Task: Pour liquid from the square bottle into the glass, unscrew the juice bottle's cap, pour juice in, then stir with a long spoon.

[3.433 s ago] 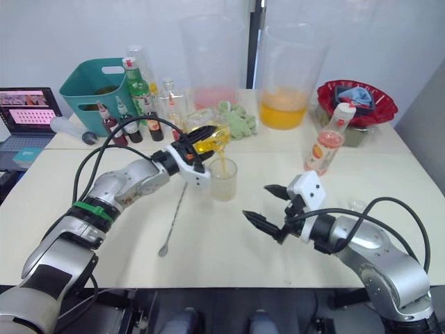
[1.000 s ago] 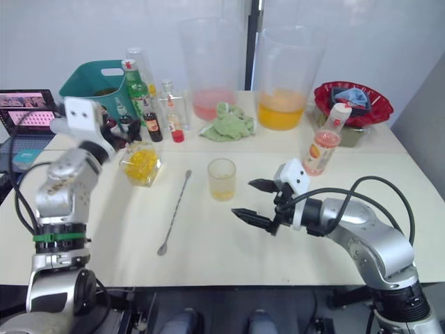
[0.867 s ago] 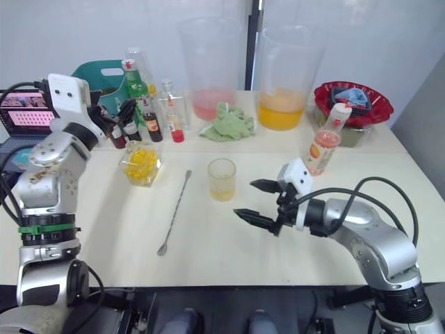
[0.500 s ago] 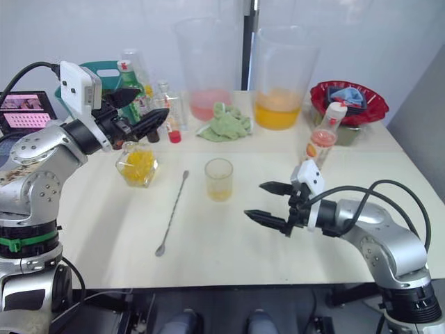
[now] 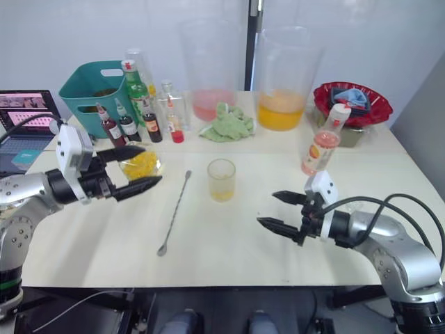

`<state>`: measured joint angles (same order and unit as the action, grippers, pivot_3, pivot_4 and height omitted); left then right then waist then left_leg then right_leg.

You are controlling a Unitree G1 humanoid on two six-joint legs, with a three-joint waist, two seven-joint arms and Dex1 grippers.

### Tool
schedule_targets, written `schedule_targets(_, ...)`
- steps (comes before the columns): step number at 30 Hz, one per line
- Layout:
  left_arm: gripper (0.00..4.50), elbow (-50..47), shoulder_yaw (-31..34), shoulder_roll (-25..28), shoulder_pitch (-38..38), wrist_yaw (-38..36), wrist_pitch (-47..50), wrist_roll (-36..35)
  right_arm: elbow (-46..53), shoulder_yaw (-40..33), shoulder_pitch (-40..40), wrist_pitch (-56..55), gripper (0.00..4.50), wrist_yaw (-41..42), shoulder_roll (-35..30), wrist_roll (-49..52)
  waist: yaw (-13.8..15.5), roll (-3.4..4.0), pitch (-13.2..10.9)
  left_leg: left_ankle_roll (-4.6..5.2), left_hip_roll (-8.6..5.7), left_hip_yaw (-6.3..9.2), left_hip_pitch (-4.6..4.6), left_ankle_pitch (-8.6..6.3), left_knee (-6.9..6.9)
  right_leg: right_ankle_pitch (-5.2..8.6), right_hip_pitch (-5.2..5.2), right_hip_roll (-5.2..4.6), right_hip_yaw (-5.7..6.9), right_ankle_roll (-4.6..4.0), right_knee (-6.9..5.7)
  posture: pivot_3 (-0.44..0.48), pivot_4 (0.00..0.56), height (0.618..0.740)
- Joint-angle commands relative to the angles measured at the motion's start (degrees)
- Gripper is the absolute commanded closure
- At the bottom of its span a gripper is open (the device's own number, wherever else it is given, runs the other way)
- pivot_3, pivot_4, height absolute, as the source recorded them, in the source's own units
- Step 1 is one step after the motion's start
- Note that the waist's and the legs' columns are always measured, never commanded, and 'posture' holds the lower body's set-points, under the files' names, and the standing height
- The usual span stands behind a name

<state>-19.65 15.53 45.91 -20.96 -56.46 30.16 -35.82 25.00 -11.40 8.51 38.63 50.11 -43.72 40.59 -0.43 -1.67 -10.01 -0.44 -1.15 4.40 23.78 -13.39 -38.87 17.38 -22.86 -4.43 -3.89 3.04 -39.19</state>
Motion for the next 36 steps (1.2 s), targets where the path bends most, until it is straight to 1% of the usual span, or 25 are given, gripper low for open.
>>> schedule_targets(1,0.03,2.8,-0.1,0.5,0.0,-3.4,-6.3,1.9,4.4,-5.3,-2.9,-2.4,0.00,-2.4,0.4,0.3,0.0,0.02,0.0,0.01,0.00,0.00,-0.13,0.00,0.01,0.00,0.17,0.00,0.01,0.00,0.05,0.000,0.150,0.740)
schedule_targets(3,0.03,5.0,-0.5,-1.3,0.0,-4.1,-8.5,1.7,5.5,-8.4,-5.9,-4.3,0.00,-4.4,1.8,-0.3,0.0,0.02,0.0,0.01,0.02,-0.01,-0.57,0.00,0.13,0.01,0.64,0.01,0.04,0.01,0.27,0.000,0.150,0.740)
schedule_targets(4,0.03,6.0,-0.4,-2.5,-0.2,-4.4,-8.5,0.5,5.4,-9.9,-6.5,-5.7,0.00,-6.0,2.9,-0.9,0.0,0.02,0.0,0.01,0.02,-0.01,-0.62,0.00,0.17,0.01,0.70,0.01,0.04,0.01,0.30,0.000,0.150,0.740)
schedule_targets(7,0.03,8.5,-0.6,-4.9,0.3,-6.6,-11.5,0.0,5.4,-14.9,-9.4,-9.9,0.00,-8.1,5.4,-2.1,-0.1,0.02,0.0,0.01,0.03,-0.01,-0.60,0.00,0.15,0.01,0.68,0.01,0.04,0.01,0.28,0.000,0.150,0.740)
schedule_targets(9,0.03,9.8,-1.1,-6.1,0.9,-7.8,-12.3,-0.1,8.1,-18.8,-14.8,-10.3,0.00,-7.6,6.5,-0.3,0.1,0.02,0.0,0.01,0.03,-0.01,-0.58,0.00,0.16,0.01,0.64,0.01,0.03,0.01,0.27,0.000,0.150,0.740)
schedule_targets(12,0.03,11.8,-1.8,-6.9,0.8,-8.9,-13.3,0.2,10.0,-23.1,-19.5,-11.1,0.00,-9.4,9.1,2.4,-0.1,0.03,0.0,0.05,0.06,0.03,-0.60,-0.03,0.27,0.00,0.65,0.01,0.08,0.01,0.26,0.000,0.150,0.740)
schedule_targets(15,0.03,13.7,-2.2,-7.5,-0.1,-9.9,-13.7,0.0,10.3,-25.7,-23.6,-13.8,0.00,-11.0,12.1,1.3,-0.3,0.03,0.0,0.05,0.06,0.01,-0.61,-0.03,0.26,0.00,0.65,0.01,0.03,0.01,0.26,0.000,0.150,0.740)
schedule_targets(19,0.03,15.8,-3.1,-7.0,0.9,-12.3,-14.1,0.5,9.0,-29.1,-27.8,-18.6,0.00,-14.2,17.1,-0.5,-0.4,0.10,0.0,0.05,0.08,-0.03,-0.69,-0.03,0.26,0.01,0.70,0.03,0.00,0.01,0.27,0.000,0.150,0.740)
schedule_targets(24,0.03,17.6,-2.9,-6.9,1.7,-13.1,-14.3,1.2,9.3,-28.5,-28.8,-20.3,0.00,-16.3,18.8,-0.8,-0.6,0.14,0.0,0.05,0.10,-0.08,-0.75,-0.03,0.29,0.01,0.70,0.04,-0.06,0.01,0.26,0.000,0.150,0.740)
schedule_targets(28,0.03,17.5,-1.7,-7.9,2.6,-11.4,-14.3,0.8,7.0,-26.7,-26.1,-18.9,0.00,-18.4,17.6,-0.4,-0.6,0.14,0.0,0.05,0.09,-0.08,-0.75,-0.03,0.29,0.01,0.71,0.01,-0.06,0.01,0.27,0.000,0.150,0.740)
schedule_targets(31,0.03,16.0,-1.1,-7.7,4.9,-10.6,-14.4,0.9,2.9,-24.9,-18.9,-17.9,0.00,-22.9,14.7,-3.9,-1.0,0.15,0.0,0.05,0.10,-0.14,-0.80,-0.03,0.29,0.01,0.73,0.01,-0.12,0.01,0.28,0.000,0.150,0.740)
schedule_targets(32,0.03,14.8,-0.5,-7.8,6.2,-10.0,-14.7,0.7,0.4,-23.7,-14.9,-16.0,0.00,-24.6,13.1,-4.4,-1.1,0.17,0.0,0.05,0.10,-0.16,-0.80,-0.03,0.29,0.01,0.71,0.01,-0.14,0.01,0.28,0.000,0.150,0.740)
schedule_targets(34,0.03,12.5,0.3,-8.0,8.1,-8.9,-14.7,0.1,-3.1,-21.2,-9.1,-14.5,0.00,-25.6,10.9,-5.6,-1.4,0.19,0.0,0.05,0.12,-0.19,-0.85,-0.03,0.30,0.01,0.71,0.01,-0.14,0.01,0.27,0.000,0.150,0.740)
schedule_targets(36,0.03,10.9,0.7,-8.3,9.2,-8.1,-14.8,-0.3,-5.4,-19.5,-5.7,-14.3,0.00,-25.5,9.5,-6.8,-1.3,0.19,0.0,0.05,0.12,-0.18,-0.84,-0.02,0.36,0.01,0.69,0.02,-0.13,0.01,0.27,0.000,0.150,0.740)
